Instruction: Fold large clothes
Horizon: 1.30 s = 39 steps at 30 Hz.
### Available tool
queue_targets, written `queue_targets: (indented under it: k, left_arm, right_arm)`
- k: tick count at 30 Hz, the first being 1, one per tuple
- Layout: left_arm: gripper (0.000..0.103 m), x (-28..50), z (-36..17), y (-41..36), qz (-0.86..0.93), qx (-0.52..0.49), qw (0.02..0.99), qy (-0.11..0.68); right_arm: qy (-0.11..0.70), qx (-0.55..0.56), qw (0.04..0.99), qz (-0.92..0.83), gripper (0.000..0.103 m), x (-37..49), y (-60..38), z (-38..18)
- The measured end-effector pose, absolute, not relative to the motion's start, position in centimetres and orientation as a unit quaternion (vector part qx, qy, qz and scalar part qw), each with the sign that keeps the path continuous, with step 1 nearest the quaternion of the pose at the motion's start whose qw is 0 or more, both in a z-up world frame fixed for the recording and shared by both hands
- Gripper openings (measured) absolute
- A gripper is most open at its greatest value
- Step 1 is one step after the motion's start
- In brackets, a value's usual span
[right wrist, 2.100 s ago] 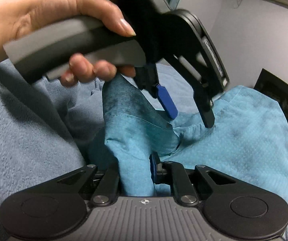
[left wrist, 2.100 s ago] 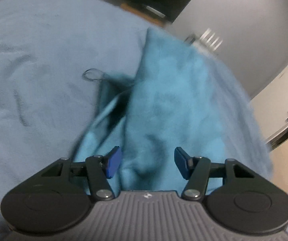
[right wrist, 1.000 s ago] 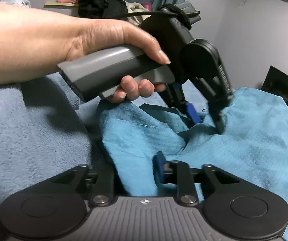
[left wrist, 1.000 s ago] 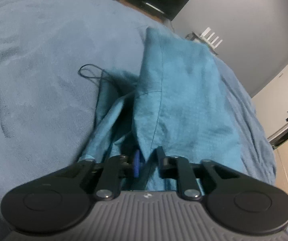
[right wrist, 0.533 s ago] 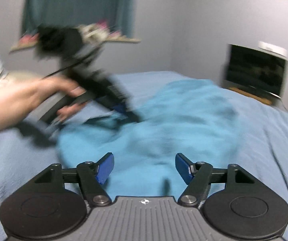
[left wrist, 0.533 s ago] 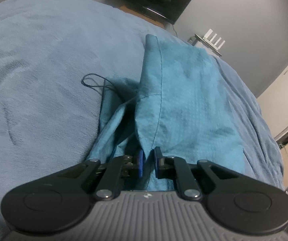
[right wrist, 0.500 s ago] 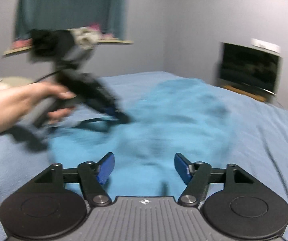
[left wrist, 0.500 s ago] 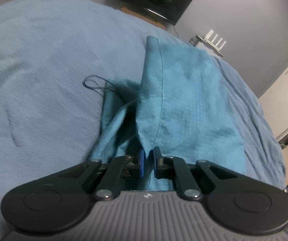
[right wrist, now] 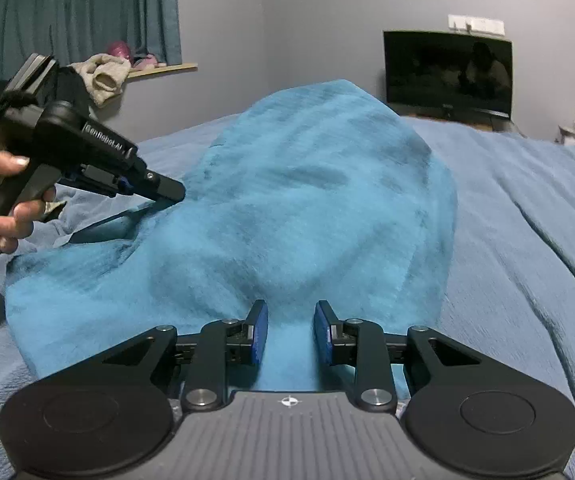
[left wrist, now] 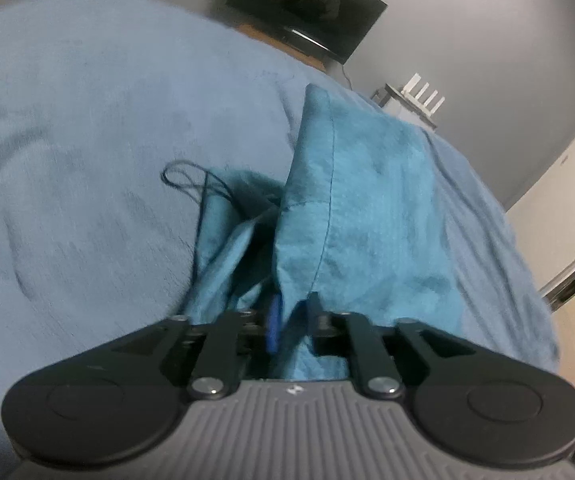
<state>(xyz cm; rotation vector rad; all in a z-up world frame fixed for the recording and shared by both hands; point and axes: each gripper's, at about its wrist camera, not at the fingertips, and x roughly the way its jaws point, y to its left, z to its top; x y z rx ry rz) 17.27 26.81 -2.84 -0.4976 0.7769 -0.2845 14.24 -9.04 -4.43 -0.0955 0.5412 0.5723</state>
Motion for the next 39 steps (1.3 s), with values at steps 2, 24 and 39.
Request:
queue_targets:
  k: [2, 24, 39]
  left_arm:
    - [0.039, 17.4, -3.4, 27.0, -0.15, -0.264, 0.874, 0.379]
    - [0.017, 17.9, -4.2, 25.2, -0.128, -0.217, 0.876, 0.41]
    - [0.017, 18.7, -5.5, 25.8, -0.121, -0.22, 0.871, 0.422]
  right_arm:
    - [0.262, -0.045, 0.922, 0.28, 0.03, 14.4, -9.0, -4.3]
    - [0.196, -0.104, 0.952, 0.21, 0.034, 24.1, -3.7, -2.8]
    - [0.225, -0.206, 0.912, 0.275, 0.019, 31.9, 8.2, -3.5]
